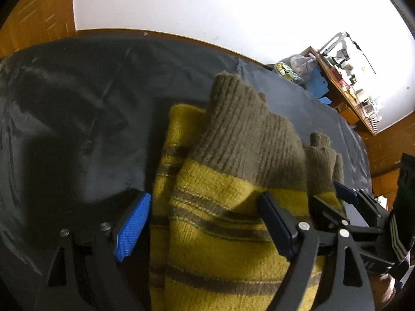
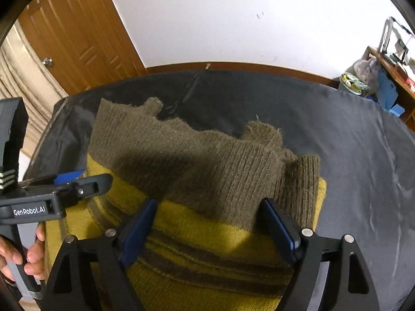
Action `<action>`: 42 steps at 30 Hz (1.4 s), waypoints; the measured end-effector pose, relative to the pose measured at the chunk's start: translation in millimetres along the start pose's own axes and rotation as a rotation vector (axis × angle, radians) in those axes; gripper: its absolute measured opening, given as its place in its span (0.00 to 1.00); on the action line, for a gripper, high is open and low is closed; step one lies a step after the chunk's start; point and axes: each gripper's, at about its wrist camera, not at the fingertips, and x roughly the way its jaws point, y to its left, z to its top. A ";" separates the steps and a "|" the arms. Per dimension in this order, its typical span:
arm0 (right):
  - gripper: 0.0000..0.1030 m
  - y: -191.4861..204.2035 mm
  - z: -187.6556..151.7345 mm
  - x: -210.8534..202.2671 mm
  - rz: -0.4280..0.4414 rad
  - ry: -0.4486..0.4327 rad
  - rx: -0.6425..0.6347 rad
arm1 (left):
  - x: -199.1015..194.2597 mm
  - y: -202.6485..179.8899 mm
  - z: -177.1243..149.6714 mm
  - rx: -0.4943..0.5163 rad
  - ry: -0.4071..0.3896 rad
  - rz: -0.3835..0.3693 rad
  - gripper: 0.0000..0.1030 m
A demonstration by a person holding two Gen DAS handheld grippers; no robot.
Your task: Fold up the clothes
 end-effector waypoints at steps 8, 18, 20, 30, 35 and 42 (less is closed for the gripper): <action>0.82 12.9 -3.7 -70.4 0.021 -0.174 -0.011 | -62.8 -21.5 -7.5 0.097 -0.161 -0.169 0.85; 0.85 17.6 -35.5 -14.0 0.155 0.006 0.060 | -1.3 -35.4 -12.6 0.198 0.023 -0.116 0.85; 0.87 14.8 -35.1 -9.4 0.167 0.008 0.073 | 5.4 -34.3 -8.7 0.200 0.026 -0.118 0.85; 0.88 -20.3 -35.5 -48.6 0.139 -0.130 0.129 | -27.0 6.2 15.5 0.050 -0.037 -0.155 0.85; 0.88 -77.5 -39.6 -46.7 0.127 -0.109 0.313 | 2.8 33.8 20.4 -0.002 0.056 -0.184 0.85; 0.89 -87.7 -39.9 -9.0 0.258 -0.017 0.368 | 11.5 26.0 17.4 0.084 0.086 -0.257 0.86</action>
